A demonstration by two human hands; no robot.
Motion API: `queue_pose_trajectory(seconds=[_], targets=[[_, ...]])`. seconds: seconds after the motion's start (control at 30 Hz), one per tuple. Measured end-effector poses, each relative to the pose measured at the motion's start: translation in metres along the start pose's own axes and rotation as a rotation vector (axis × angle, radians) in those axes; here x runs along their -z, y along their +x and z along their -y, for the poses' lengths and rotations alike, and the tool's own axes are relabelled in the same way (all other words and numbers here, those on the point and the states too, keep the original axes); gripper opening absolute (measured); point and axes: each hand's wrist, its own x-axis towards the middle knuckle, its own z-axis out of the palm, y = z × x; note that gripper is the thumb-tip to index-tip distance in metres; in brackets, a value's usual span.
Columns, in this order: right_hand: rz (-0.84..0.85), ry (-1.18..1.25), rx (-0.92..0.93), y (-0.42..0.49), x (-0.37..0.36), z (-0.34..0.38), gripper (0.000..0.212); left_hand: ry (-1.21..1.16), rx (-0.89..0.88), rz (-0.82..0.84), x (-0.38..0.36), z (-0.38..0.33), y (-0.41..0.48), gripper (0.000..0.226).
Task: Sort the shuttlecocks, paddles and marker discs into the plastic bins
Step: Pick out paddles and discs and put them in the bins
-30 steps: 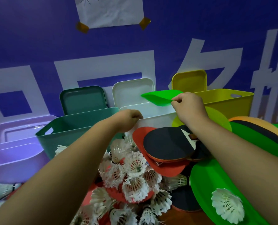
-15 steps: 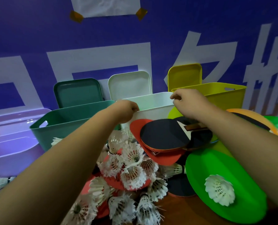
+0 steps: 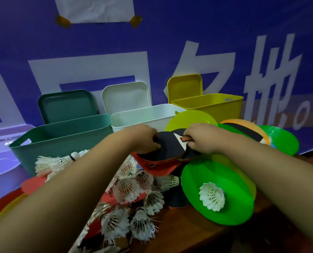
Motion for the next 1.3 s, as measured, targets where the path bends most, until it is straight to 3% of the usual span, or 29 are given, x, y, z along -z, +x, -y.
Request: queue_pose_trajectory(seconds=[0.1, 0.2, 0.27, 0.4, 0.47, 0.63, 0.73, 0.87, 0.97, 1.13, 1.3], targets=[[-0.040, 0.078, 0.019, -0.001, -0.005, -0.009, 0.019, -0.051, 0.008, 0.004, 0.001, 0.004, -0.006, 0.047], [-0.105, 0.209, 0.030, -0.006, 0.002, -0.016, 0.020, -0.114, 0.053, -0.042, 0.004, 0.006, -0.012, 0.048], [-0.150, 0.210, 0.009, -0.011, 0.010, -0.021, 0.019, -0.179, 0.134, -0.127, 0.007, 0.006, -0.015, 0.049], [-0.247, 0.147, -0.115, -0.025, 0.026, -0.036, 0.023, -0.290, 0.304, -0.343, 0.013, 0.003, -0.016, 0.026], [-0.265, 0.160, -0.175, -0.031, 0.033, -0.045, 0.025, -0.248, 0.296, -0.311, 0.017, -0.005, -0.017, 0.021], [-0.323, 0.256, -0.333, -0.045, 0.037, -0.066, 0.028, -0.072, 0.173, 0.029, 0.015, -0.042, -0.024, 0.036], [-0.374, 0.325, -0.376, -0.054, 0.034, -0.070, 0.031, -0.040, 0.145, 0.088, 0.000, -0.053, -0.018, 0.034], [-0.402, 0.389, -0.424, -0.066, 0.032, -0.076, 0.033, -0.106, 0.124, 0.076, -0.011, -0.051, -0.015, 0.022], [-0.425, 0.421, -0.469, -0.074, 0.032, -0.080, 0.032, -0.234, 0.144, 0.045, -0.005, -0.043, -0.016, 0.032], [-0.547, 0.543, -0.587, -0.088, 0.036, -0.087, 0.037, -0.288, 0.133, -0.067, 0.023, -0.039, -0.023, 0.029], [-0.612, 0.585, -0.632, -0.095, 0.043, -0.100, 0.037, -0.523, 0.110, -0.186, 0.047, -0.037, -0.025, 0.040]])
